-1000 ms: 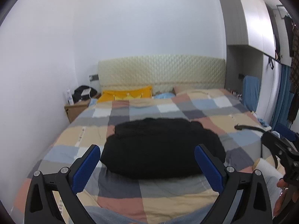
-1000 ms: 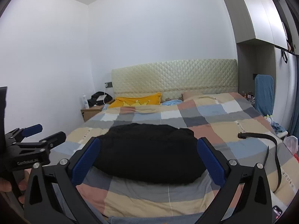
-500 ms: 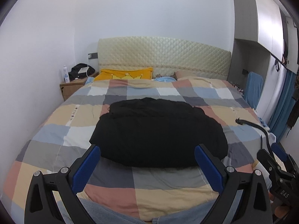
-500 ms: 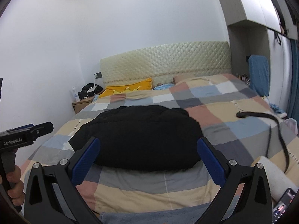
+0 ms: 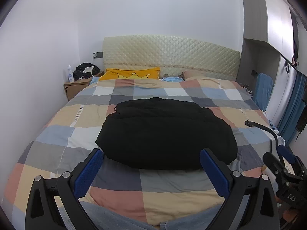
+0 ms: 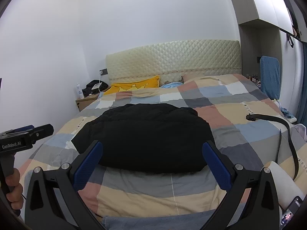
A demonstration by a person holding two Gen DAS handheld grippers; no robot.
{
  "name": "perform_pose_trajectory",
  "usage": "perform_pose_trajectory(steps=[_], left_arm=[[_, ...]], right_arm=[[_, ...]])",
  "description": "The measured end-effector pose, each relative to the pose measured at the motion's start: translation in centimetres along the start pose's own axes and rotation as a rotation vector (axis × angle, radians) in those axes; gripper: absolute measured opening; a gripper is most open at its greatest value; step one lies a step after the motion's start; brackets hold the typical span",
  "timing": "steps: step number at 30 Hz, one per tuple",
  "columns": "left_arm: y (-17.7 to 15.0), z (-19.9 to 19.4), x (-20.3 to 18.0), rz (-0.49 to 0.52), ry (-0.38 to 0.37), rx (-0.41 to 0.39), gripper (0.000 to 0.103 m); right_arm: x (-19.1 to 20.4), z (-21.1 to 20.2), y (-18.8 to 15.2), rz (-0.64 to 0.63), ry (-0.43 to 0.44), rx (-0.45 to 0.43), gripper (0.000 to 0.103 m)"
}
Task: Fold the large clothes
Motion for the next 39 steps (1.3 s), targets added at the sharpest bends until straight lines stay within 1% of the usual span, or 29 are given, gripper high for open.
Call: perform_pose_trajectory(steps=[2, 5, 13, 34, 39], left_arm=[[0.1, -0.1, 0.0, -0.006, -0.019, 0.002, 0.102], [0.1, -0.2, 0.2, -0.009, -0.007, 0.003, 0.102], [0.1, -0.5, 0.3, -0.003, -0.013, 0.000, 0.102], [-0.1, -1.1, 0.1, -0.001, -0.007, -0.001, 0.102], [-0.1, -1.1, 0.1, -0.004, -0.025, -0.001, 0.102]], right_arm=[[0.1, 0.0, 0.1, -0.001, -0.003, -0.001, 0.103], [0.3, 0.0, 0.0, -0.002, 0.004, 0.007, 0.103], [1.0, 0.2, -0.4, -0.011, 0.007, 0.031, 0.103], [1.0, -0.5, 0.0, -0.016, -0.015, 0.016, 0.103], [1.1, -0.6, 0.1, -0.018, -0.019, 0.016, 0.103]])
Point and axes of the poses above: each gripper's, at about its wrist camera, not at the fingertips, and z roughly the way its jaws point, x to its left, y to its top, the point moved 6 cm from there along z, roughly the way its jaws point, and after that the axes turned 9 degrees about y, right-handed, at the moved point
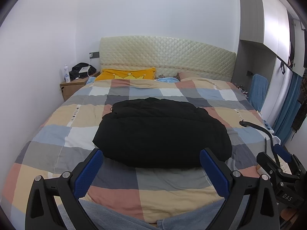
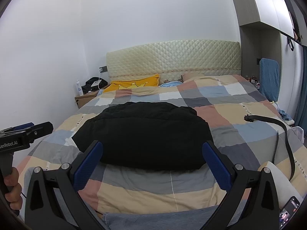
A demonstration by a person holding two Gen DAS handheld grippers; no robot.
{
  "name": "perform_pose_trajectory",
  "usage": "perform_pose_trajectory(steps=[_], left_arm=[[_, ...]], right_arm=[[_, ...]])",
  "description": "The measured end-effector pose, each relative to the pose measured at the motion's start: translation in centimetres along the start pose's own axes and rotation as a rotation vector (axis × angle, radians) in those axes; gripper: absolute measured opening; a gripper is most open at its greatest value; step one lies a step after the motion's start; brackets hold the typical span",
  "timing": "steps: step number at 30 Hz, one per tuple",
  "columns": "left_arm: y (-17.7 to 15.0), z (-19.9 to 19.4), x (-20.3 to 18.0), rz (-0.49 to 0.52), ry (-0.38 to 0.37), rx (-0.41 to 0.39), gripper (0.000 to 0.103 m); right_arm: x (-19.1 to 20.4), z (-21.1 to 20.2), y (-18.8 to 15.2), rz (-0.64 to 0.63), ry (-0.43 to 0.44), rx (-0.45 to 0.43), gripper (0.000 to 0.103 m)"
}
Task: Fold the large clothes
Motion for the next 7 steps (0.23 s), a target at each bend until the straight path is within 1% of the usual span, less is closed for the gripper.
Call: perform_pose_trajectory(steps=[7], left_arm=[[-0.03, 0.08, 0.11, 0.004, 0.010, 0.003, 0.102]], right_arm=[[-0.07, -0.03, 0.12, -0.003, -0.004, -0.002, 0.103]])
Point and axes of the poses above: each gripper's, at about its wrist camera, not at the fingertips, and z roughly the way its jaws point, x to its left, y to its top, the point moved 6 cm from there along z, roughly the way its jaws point, and after that the axes turned 9 degrees about y, right-handed, at the moved point
